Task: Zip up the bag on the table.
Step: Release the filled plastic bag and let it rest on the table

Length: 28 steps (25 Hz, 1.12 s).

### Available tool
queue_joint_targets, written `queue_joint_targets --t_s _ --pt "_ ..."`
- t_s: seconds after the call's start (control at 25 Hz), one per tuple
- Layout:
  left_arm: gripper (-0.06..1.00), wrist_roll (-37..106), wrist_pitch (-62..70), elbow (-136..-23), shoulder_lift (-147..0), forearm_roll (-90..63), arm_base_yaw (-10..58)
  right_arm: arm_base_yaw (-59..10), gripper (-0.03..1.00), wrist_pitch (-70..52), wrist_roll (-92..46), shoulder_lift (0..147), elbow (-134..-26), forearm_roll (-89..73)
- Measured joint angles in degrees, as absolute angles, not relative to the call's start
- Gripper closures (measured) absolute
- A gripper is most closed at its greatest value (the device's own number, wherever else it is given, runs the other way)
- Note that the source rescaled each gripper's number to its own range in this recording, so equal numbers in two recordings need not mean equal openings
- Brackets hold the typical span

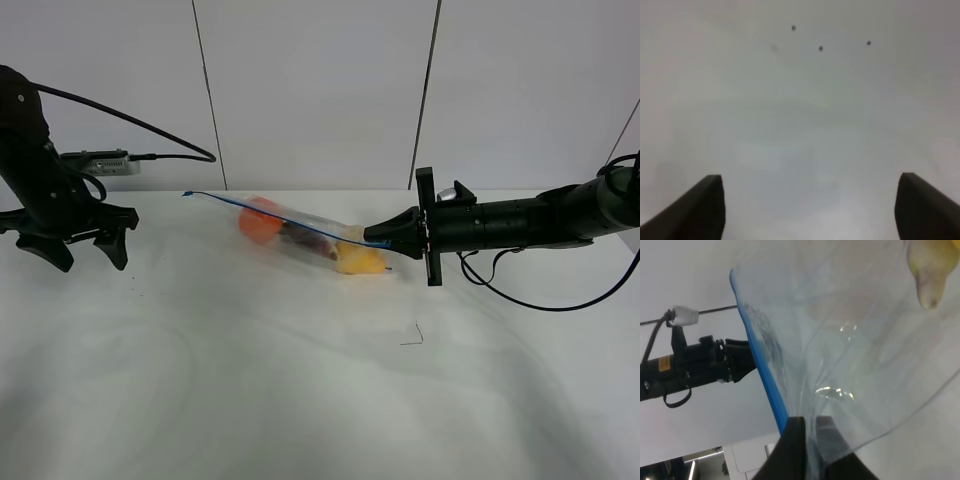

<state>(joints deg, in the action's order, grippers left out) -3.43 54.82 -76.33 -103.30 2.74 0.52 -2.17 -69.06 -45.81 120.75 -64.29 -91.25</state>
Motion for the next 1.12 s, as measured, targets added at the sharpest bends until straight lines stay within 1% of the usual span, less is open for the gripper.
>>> queue_joint_targets --t_s 0.16,0.36,0.6,0.76,1.12 --pt "0.04 -3.8 57.8 -76.3 -103.3 3.2 0.5 -2.2 0.97 -69.1 -45.8 120.7 -64.3 -91.3" --pt "0.04 -3.9 67.4 -76.3 -103.3 4.0 0.5 -2.2 0.97 -69.1 -45.8 120.7 -64.3 -91.3" --pt "0.04 -4.0 67.4 -73.4 -99.8 4.2 0.5 -2.2 0.97 -69.1 -45.8 120.7 -64.3 -91.3" --pt "0.04 -3.3 67.4 -67.4 -92.7 4.2 0.5 -2.2 0.97 -69.1 -45.8 120.7 -64.3 -91.3" --pt "0.04 -2.4 67.4 -47.1 -68.1 4.2 0.5 -2.1 0.97 -69.1 -46.0 120.7 -64.3 -91.3"
